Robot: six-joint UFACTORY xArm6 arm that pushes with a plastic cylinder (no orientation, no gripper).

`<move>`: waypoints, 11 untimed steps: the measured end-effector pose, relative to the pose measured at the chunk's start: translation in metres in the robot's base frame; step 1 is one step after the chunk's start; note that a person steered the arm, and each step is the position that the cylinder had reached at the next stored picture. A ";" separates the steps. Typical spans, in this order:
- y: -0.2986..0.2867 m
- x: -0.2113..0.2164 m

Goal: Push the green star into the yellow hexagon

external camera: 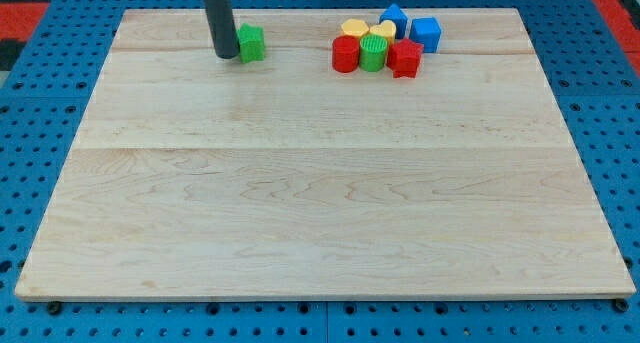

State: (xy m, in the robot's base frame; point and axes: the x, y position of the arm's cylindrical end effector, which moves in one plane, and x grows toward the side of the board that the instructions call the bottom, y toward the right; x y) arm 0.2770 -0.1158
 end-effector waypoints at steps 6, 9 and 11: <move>0.043 -0.042; 0.078 -0.049; 0.102 -0.054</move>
State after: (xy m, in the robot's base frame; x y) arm 0.2228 -0.0142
